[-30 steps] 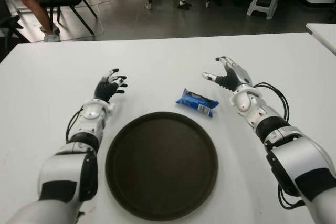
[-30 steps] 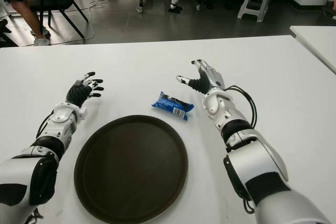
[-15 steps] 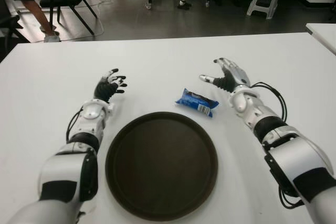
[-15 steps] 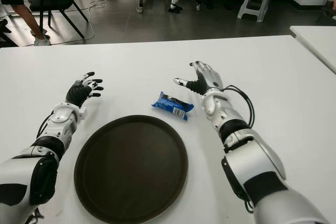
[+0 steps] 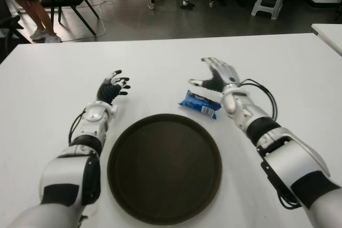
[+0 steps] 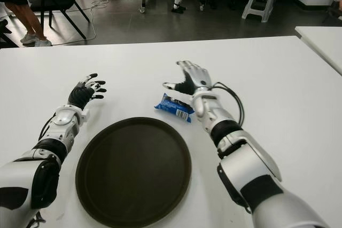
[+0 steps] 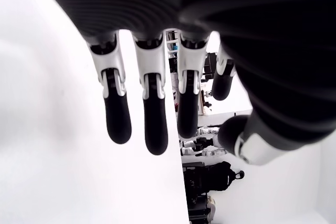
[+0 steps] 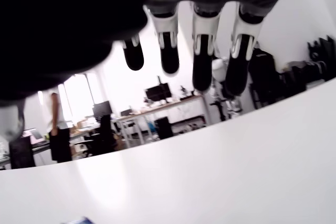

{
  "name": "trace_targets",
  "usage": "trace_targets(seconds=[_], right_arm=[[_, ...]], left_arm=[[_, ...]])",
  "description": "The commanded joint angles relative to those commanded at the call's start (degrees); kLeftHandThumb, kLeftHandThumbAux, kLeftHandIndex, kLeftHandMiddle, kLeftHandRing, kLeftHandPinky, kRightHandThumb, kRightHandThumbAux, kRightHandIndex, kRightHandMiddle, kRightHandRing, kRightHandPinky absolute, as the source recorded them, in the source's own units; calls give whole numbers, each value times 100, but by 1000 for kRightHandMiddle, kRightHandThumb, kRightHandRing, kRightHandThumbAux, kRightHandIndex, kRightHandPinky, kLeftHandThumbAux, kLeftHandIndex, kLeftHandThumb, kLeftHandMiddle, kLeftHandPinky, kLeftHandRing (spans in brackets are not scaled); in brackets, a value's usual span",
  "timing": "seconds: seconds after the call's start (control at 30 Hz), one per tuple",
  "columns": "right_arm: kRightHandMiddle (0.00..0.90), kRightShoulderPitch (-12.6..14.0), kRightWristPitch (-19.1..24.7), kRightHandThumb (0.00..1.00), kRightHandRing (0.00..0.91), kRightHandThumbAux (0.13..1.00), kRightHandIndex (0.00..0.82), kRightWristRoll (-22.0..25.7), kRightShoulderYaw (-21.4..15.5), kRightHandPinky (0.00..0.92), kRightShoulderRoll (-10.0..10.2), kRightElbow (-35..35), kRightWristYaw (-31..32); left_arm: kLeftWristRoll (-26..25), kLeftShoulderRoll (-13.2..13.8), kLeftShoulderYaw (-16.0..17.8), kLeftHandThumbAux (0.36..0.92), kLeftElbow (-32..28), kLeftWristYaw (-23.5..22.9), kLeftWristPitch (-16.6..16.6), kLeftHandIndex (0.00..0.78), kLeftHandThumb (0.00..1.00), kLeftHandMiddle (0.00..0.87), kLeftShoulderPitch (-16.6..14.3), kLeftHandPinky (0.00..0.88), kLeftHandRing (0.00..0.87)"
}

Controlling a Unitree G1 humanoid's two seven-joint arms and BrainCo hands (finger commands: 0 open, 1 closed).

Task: Pick up the Oreo

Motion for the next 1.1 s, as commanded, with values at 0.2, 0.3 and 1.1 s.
trace_targets(seconds=[0.2,0.3,1.1], right_arm=[[79,53,196,334,113,382,4,-90,125,190,-22,-228,216],[72,62,273,380,112,380,5,-103,180,189,-34,-298,298],[66,46,450,460,125,360,0,-80,267,192,-31,-269,438]], left_arm=[[22,2,-21,612,-3,13,-13,135,512,288,0,394,343],[25,2,-19,618,-2,13,-22,139,504,289,3,390,343],[-8,-8,11,638,-4,5,18,146,502,291,-12,386,342]])
